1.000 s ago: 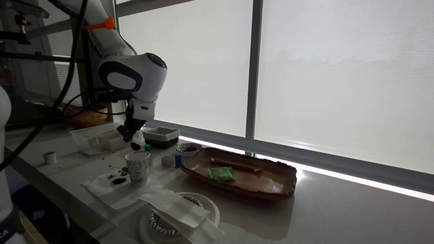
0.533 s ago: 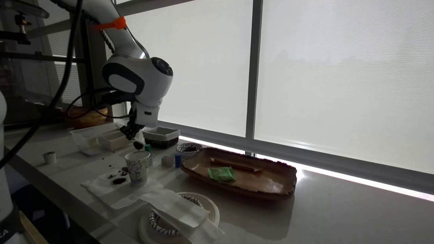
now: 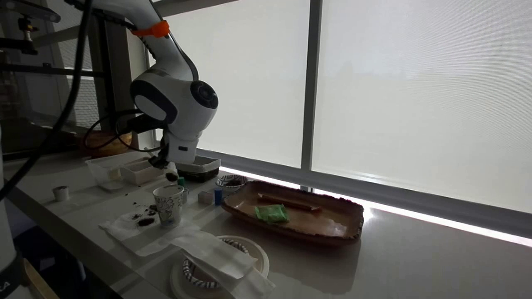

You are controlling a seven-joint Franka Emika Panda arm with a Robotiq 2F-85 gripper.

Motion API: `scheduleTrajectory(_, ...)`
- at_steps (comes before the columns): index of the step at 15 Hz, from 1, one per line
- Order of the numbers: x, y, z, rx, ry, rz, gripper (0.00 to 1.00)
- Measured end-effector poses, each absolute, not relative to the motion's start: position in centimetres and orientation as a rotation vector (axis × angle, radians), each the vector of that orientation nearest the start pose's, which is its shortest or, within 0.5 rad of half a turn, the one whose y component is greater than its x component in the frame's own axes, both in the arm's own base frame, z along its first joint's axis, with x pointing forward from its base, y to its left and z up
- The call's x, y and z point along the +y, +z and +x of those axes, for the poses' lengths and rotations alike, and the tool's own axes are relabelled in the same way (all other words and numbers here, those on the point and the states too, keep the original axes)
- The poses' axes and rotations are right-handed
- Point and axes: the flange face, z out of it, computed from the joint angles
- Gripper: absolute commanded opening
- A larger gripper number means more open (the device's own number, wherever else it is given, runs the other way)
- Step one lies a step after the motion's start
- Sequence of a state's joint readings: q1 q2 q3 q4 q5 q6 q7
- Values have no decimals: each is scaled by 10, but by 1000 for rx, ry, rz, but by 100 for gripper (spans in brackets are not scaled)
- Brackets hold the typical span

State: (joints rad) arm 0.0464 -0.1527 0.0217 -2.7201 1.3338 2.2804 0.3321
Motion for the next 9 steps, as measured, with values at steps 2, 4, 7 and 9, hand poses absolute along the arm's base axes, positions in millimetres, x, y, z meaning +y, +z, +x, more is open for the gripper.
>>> scheduleTrajectory(2,45,260,375,1426,497,-1779,4)
scheduleTrajectory(4,41,258,373,1419,513,-1741,4)
scheduleTrajectory(7,35,255,369,1424,525,-1704,15)
scheduleTrajectory(9,35,253,369,1434,514,-1718,15)
